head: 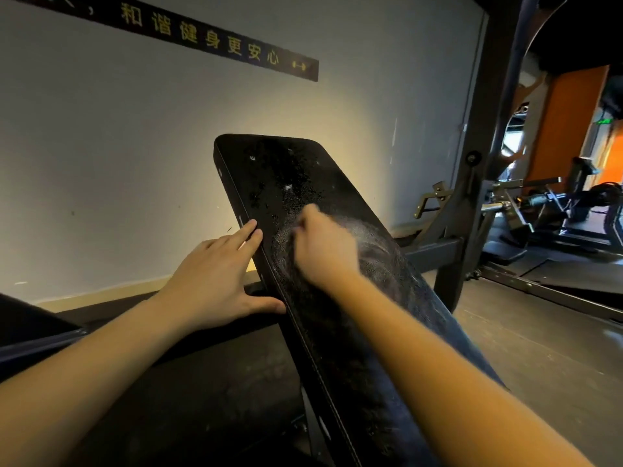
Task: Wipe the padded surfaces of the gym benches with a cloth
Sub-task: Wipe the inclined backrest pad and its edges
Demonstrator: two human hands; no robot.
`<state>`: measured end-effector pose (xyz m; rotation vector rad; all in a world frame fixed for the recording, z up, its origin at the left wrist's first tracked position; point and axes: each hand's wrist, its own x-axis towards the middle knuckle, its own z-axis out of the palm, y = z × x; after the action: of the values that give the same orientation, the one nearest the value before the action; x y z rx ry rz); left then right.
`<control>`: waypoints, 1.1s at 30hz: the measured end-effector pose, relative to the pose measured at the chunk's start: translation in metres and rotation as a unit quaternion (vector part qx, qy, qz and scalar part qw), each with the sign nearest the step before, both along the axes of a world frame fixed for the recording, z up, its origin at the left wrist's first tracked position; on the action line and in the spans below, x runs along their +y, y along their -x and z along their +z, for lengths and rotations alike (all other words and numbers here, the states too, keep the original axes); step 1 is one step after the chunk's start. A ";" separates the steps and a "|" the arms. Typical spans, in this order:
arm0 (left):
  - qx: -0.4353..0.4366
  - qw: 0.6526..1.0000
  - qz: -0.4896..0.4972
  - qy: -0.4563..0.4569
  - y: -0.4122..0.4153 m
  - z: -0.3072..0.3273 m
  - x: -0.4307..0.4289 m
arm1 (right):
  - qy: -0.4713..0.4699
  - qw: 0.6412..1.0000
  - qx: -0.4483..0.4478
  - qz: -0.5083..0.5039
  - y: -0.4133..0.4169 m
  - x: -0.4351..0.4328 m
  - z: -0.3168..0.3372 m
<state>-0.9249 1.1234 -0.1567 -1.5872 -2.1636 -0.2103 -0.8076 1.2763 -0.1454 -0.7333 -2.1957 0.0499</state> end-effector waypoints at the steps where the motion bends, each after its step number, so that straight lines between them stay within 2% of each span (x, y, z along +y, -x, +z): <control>1: 0.002 1.000 0.001 0.003 -0.001 0.001 0.000 | -0.028 0.997 -0.011 0.064 -0.010 -0.024 -0.014; 3: 0.007 1.000 0.003 0.005 0.000 0.001 -0.001 | -0.081 0.984 -0.028 0.157 -0.051 -0.054 -0.045; 5: -0.002 1.000 0.001 0.004 0.000 0.000 0.000 | -0.083 0.985 -0.027 0.151 -0.099 -0.041 -0.071; 8: -0.021 1.000 -0.001 0.003 -0.003 -0.001 0.000 | -0.040 0.998 -0.032 -0.044 -0.136 0.034 -0.074; 10: -0.026 1.000 0.005 0.008 -0.006 0.001 0.000 | 0.003 0.986 -0.055 -0.159 -0.129 0.079 -0.056; 12: -0.025 1.000 0.013 0.010 -0.009 0.003 -0.002 | 0.039 0.978 -0.051 -0.200 -0.101 0.097 -0.034; 15: -0.019 0.999 0.022 0.018 -0.015 0.009 -0.004 | 0.039 0.989 -0.004 -0.145 -0.043 0.075 -0.009; 17: -0.018 0.999 0.029 0.024 -0.018 0.012 -0.005 | 0.015 0.998 0.001 -0.055 -0.026 0.029 -0.013; 20: -0.019 0.999 0.025 0.026 -0.017 0.012 -0.007 | -0.061 0.989 -0.018 0.131 -0.066 -0.045 -0.049; 22: -0.041 0.999 0.016 0.025 -0.015 0.009 -0.008 | -0.090 0.980 -0.035 0.176 -0.114 -0.048 -0.080; 23: -0.051 0.998 0.012 0.026 -0.015 0.008 -0.008 | -0.083 0.985 -0.030 0.148 -0.135 -0.033 -0.090; 25: -0.052 0.998 0.012 0.025 -0.018 0.004 -0.007 | -0.037 0.999 -0.022 0.017 -0.160 0.013 -0.093; 28: -0.054 0.998 0.022 0.032 -0.023 0.002 -0.006 | 0.041 0.985 -0.050 -0.163 -0.146 0.068 -0.067; 30: -0.059 0.997 0.026 0.032 -0.024 0.003 -0.005 | 0.076 0.982 -0.038 -0.169 -0.110 0.073 -0.044; 33: -0.064 0.997 0.029 0.035 -0.026 0.006 -0.006 | 0.076 0.994 0.009 -0.083 -0.054 0.032 -0.024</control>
<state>-0.8990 1.1179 -0.1507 -1.5862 -2.3338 -0.2257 -0.7538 1.3087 -0.1690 -0.9939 -2.1223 0.1398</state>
